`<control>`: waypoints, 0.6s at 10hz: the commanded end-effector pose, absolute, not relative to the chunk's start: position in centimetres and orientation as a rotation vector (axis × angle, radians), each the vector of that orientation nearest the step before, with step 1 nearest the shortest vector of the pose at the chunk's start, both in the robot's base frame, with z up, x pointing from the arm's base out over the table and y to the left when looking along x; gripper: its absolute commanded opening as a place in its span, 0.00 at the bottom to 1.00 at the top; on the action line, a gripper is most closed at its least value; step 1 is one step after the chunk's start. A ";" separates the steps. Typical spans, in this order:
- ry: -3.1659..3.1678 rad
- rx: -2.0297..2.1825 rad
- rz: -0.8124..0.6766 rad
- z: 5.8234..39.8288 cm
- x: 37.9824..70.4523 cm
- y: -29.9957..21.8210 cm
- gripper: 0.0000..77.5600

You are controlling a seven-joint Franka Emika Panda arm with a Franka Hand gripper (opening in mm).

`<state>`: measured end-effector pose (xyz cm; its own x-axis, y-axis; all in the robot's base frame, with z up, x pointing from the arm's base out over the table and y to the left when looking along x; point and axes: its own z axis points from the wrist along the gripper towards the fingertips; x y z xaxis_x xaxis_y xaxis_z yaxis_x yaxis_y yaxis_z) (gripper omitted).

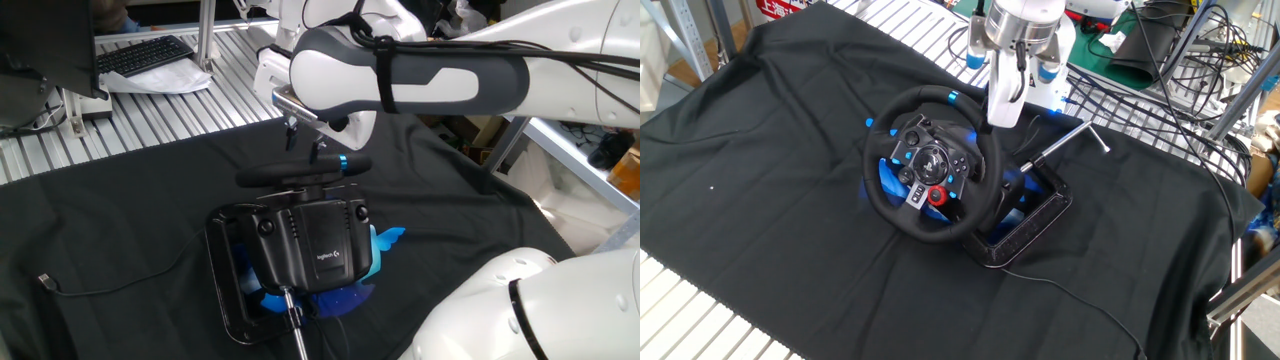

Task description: Rotate the steering wheel 90 degrees counterclockwise

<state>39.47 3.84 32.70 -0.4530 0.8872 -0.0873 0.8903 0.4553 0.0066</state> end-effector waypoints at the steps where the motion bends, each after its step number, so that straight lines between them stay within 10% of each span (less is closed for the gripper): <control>1: 2.568 1.715 0.015 32.8 40.3 4.9 0.01; 6: 2.484 1.815 0.039 32.0 40.8 5.5 0.01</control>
